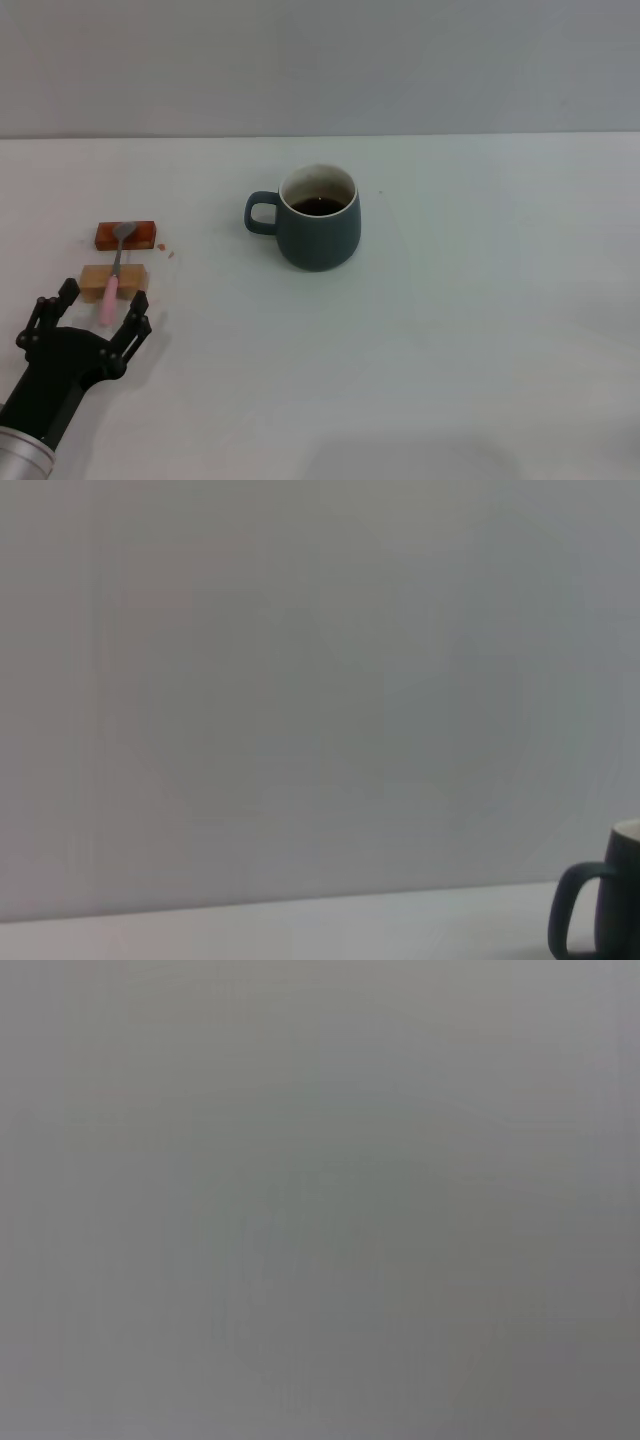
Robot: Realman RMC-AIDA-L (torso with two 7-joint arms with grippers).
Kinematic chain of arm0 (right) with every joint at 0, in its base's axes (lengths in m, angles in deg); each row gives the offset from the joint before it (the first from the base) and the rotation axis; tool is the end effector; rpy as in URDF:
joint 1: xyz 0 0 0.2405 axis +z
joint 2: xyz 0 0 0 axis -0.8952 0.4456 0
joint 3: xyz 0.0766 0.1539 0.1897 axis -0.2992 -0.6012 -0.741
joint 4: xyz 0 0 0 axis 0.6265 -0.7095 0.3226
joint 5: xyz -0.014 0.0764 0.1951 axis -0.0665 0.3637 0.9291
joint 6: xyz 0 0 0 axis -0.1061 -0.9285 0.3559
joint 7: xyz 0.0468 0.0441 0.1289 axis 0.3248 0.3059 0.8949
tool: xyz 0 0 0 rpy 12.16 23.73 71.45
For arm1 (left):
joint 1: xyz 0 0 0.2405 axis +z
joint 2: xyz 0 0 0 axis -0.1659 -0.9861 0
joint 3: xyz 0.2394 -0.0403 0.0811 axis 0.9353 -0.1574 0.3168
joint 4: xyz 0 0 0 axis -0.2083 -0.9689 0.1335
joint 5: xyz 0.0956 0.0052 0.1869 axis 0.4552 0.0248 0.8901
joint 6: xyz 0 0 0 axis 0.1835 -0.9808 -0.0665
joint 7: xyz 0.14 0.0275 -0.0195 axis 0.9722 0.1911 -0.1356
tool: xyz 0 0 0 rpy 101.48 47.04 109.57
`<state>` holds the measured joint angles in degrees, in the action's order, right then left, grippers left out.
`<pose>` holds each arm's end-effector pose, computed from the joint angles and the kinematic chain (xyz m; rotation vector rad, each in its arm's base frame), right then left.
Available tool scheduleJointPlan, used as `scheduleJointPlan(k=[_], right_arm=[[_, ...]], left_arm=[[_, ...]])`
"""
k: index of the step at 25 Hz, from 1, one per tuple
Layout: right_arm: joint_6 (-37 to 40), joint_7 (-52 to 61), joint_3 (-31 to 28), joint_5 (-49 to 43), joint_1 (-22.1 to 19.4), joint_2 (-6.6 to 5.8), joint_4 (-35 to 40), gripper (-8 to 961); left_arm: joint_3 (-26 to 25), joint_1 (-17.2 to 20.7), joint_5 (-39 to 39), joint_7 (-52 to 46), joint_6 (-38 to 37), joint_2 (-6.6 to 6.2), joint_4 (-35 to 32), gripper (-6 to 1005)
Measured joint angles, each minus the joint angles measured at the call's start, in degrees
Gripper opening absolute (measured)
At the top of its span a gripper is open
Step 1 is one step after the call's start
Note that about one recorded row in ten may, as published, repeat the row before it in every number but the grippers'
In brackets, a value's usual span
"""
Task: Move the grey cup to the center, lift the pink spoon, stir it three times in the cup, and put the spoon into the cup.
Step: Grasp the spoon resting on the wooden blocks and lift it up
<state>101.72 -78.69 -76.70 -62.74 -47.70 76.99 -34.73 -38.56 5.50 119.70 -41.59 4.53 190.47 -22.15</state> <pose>0.3934 0.2615 0.0481 -1.1231 0.5204 0.5347 -0.3458 0.2255 -0.0568 -1.7253 -0.6071 -0.6330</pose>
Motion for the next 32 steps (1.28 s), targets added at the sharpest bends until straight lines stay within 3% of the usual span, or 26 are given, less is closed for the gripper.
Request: scheduleJointPlan(k=[32], right_arm=[[0.73,0.01,0.35,-0.54,-0.63,0.03,-0.04,0]], left_arm=[[-0.65,-4.23,-3.7,1.56,9.63,0.05,-1.17,837]])
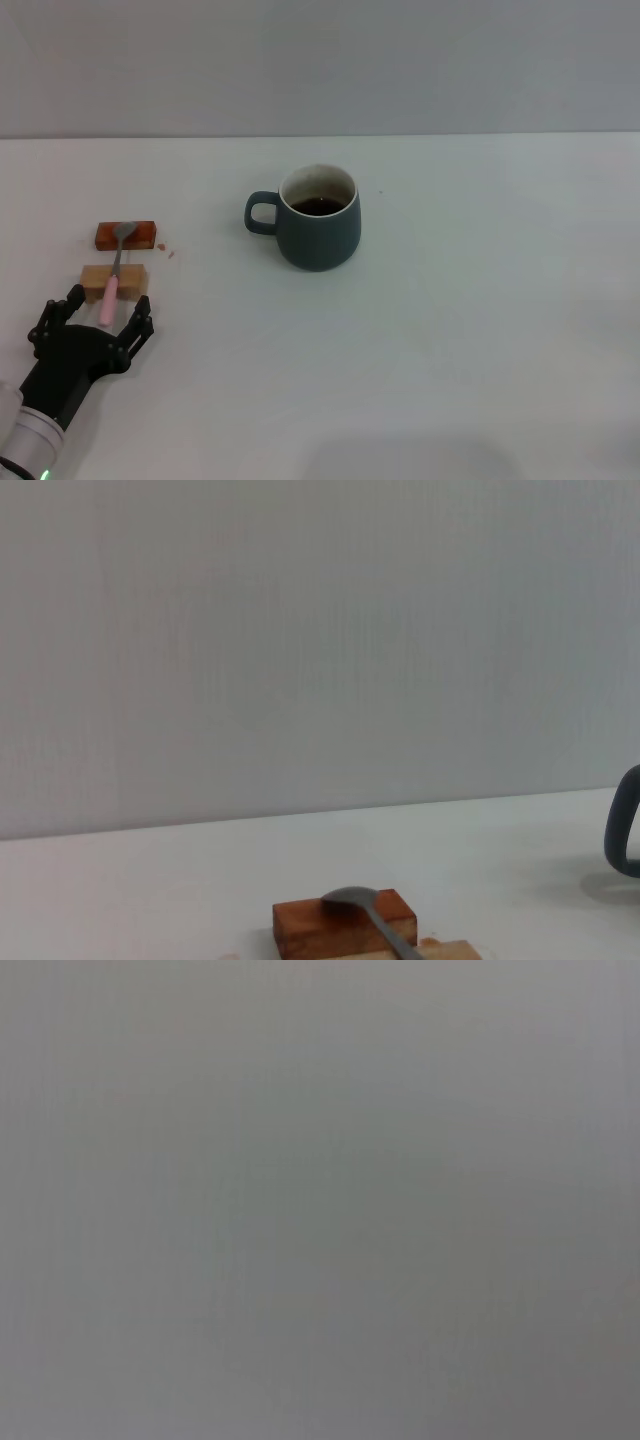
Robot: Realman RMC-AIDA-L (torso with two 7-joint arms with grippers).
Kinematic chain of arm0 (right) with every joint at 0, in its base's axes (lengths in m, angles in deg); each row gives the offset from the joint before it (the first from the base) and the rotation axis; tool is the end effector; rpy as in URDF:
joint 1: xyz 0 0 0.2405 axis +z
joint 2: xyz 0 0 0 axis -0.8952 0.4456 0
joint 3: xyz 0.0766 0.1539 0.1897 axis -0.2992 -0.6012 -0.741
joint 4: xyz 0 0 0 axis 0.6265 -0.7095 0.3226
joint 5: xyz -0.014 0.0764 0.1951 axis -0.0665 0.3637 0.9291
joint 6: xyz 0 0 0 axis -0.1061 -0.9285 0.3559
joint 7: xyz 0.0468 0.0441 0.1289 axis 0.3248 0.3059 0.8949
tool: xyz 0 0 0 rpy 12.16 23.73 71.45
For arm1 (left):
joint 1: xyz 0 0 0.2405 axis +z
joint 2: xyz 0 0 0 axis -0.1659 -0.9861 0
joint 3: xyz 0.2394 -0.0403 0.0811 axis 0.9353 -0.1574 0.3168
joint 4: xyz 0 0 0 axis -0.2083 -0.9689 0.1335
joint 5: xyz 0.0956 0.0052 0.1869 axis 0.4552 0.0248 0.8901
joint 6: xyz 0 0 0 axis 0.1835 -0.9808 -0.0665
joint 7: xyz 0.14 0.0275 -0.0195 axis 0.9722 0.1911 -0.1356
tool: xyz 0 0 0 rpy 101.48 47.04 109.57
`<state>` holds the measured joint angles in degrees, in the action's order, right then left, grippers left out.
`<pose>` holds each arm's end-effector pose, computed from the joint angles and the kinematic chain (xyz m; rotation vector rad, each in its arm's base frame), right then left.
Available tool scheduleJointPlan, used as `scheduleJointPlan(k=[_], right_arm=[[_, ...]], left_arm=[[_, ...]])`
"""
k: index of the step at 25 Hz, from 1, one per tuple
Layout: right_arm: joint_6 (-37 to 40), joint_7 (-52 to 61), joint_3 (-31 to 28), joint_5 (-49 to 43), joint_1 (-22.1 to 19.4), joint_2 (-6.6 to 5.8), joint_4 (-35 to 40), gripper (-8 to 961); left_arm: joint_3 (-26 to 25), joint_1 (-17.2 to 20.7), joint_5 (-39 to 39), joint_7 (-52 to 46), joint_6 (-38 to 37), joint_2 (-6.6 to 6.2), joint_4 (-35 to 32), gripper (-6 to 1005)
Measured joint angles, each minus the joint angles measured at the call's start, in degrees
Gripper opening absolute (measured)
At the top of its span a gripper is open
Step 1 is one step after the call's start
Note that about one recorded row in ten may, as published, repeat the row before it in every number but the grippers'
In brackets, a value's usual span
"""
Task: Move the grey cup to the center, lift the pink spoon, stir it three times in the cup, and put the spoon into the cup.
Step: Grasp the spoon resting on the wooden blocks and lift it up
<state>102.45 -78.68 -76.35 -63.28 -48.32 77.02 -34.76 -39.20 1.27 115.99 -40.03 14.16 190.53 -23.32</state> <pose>0.3933 0.2576 0.0473 -1.1309 0.5116 0.5352 -0.3580 0.2486 -0.0640 -1.7497 -0.6817 -0.4989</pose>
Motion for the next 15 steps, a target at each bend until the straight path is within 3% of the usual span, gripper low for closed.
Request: scheduleJointPlan(k=[13,15], right_arm=[[0.0,0.0,0.0,0.0,0.29,-0.13,0.26,0],[0.0,0.0,0.0,0.0,0.32,-0.13,0.27,0]], left_arm=[[0.27,-0.25,-1.49,0.0,0.01,-0.04,0.19,826],[0.28,-0.23,-1.49,-0.02,0.01,-0.05,0.23,751]])
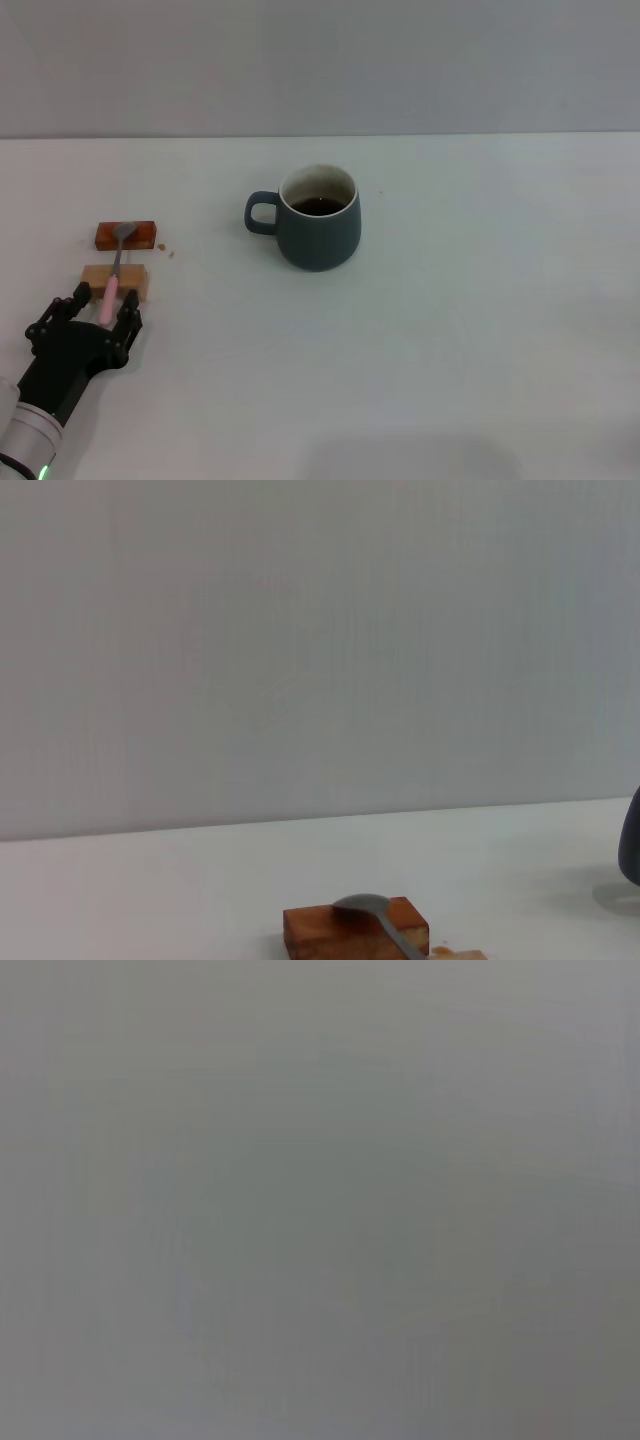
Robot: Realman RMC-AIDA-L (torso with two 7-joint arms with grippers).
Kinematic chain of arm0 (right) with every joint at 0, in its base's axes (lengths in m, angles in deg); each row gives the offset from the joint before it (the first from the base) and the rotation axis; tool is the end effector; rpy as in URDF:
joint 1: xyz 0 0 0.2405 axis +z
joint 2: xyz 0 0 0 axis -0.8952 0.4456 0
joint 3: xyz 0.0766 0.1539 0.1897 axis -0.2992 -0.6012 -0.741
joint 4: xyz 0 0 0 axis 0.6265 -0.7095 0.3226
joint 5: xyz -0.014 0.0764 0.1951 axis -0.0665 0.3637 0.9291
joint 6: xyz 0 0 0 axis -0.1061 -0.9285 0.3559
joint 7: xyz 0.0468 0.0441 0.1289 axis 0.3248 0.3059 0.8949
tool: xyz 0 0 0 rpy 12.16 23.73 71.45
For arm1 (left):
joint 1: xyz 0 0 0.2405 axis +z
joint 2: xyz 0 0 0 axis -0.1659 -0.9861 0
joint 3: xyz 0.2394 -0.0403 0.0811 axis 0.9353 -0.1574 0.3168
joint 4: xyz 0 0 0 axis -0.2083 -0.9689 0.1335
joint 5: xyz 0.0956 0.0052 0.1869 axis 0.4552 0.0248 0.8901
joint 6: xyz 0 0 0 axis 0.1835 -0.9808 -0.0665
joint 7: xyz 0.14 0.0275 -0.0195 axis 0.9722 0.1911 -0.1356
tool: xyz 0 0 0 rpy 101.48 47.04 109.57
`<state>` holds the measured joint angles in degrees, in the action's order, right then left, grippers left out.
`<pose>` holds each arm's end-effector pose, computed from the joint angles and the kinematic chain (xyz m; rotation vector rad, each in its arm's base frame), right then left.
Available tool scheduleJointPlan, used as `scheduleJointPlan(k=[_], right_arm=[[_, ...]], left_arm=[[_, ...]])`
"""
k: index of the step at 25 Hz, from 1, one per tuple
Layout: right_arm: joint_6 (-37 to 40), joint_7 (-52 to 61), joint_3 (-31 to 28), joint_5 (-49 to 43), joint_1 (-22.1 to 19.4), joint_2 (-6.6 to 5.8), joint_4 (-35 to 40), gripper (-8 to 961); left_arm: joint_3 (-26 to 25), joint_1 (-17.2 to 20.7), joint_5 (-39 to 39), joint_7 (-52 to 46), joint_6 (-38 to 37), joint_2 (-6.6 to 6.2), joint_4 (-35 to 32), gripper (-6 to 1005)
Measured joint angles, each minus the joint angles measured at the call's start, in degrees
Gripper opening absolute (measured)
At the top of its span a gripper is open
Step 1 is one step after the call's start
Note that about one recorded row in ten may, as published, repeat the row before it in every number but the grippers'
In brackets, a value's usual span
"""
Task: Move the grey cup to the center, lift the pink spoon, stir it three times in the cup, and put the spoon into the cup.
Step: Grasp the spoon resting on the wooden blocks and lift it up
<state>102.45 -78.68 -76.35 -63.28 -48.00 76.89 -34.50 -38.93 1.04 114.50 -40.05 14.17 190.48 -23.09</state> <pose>0.3931 0.2594 0.0487 -1.1331 0.5054 0.5342 -0.3578 0.2508 -0.0624 -1.7317 -0.6924 -0.5067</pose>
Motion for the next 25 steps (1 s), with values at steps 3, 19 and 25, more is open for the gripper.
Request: scheduleJointPlan(k=[3,19,25], right_arm=[[0.0,0.0,0.0,0.0,0.02,0.0,0.0,0],[-0.01,-0.01,0.0,0.01,-0.16,0.02,0.0,-1],[0.02,-0.01,0.02,-0.03,-0.35,0.02,0.0,-1]], left_arm=[[0.0,0.0,0.0,0.0,0.0,0.0,0.0,639],[0.25,0.14,0.0,-0.59,0.15,-0.04,0.14,505],[0.31,0.34,0.0,-0.61,0.18,-0.04,0.15,462]])
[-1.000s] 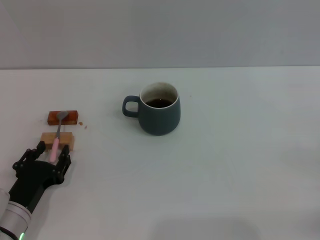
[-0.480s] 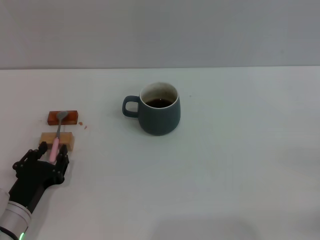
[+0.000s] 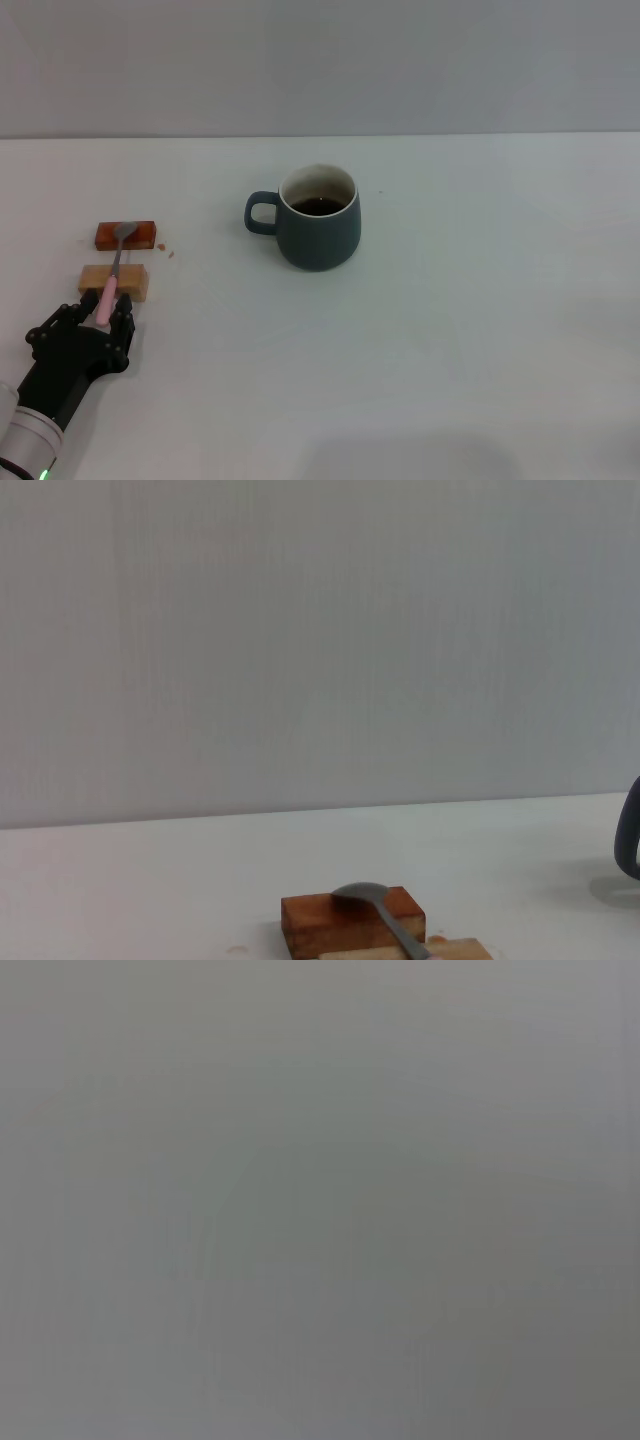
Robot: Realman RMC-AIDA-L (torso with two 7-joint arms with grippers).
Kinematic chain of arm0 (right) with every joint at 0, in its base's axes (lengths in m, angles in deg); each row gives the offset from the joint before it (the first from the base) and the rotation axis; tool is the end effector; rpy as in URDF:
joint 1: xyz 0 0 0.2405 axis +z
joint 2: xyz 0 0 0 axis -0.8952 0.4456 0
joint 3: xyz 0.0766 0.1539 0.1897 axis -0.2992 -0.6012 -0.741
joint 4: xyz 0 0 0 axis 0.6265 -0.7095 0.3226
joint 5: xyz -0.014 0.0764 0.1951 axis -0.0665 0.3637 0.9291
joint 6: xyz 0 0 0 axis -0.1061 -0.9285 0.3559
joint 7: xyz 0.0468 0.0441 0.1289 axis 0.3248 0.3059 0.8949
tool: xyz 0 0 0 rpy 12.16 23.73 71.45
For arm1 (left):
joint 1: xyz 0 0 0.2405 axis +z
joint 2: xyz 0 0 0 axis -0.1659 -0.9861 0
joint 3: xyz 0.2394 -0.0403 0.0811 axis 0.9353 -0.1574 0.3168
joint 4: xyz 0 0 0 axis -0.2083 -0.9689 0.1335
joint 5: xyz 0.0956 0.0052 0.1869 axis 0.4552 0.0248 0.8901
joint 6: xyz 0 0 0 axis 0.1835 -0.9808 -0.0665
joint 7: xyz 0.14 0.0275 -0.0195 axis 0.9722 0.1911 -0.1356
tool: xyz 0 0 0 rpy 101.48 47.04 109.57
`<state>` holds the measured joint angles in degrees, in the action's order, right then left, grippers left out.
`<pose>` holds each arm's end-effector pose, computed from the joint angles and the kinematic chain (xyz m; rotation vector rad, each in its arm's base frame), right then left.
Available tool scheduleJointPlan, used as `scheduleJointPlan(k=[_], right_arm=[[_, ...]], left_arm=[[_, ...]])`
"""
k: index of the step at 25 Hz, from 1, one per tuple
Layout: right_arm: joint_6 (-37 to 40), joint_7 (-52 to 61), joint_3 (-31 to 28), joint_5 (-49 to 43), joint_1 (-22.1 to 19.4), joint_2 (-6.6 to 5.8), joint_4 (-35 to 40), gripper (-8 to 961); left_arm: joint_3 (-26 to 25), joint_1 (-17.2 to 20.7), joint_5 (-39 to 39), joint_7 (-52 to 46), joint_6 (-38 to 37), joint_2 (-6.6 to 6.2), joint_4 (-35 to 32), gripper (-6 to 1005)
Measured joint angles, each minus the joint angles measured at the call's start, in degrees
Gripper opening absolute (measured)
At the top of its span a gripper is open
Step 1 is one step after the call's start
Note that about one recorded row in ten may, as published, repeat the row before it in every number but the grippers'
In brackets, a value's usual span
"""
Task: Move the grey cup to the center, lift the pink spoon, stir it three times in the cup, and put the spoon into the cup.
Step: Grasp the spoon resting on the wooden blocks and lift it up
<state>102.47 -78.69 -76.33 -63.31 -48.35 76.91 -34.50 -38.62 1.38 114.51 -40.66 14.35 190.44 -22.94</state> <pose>0.3945 0.2570 0.0485 -1.1320 0.5084 0.5292 -0.3587 0.2484 -0.0635 -1.7329 -0.7073 -0.5096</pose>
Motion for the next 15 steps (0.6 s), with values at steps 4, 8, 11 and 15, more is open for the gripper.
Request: scheduleJointPlan(k=[4,8,11,15], right_arm=[[0.09,0.0,0.05,-0.04,0.0,0.0,0.0,-1],[0.37,0.0,0.07,-0.07,0.0,0.0,0.0,0],[0.77,0.0,0.07,-0.1,-0.06,0.0,0.0,0],[0.86,0.28,0.07,-0.14,-0.3,0.0,0.0,0]], left_arm=[[0.04,0.1,0.0,-0.06,0.0,0.0,0.02,403],[0.05,0.13,0.0,-0.08,0.0,0.0,0.09,389],[0.12,0.33,0.07,0.05,-0.31,-0.01,0.59,368],[0.13,0.08,0.19,0.38,-0.15,-0.01,0.29,333]])
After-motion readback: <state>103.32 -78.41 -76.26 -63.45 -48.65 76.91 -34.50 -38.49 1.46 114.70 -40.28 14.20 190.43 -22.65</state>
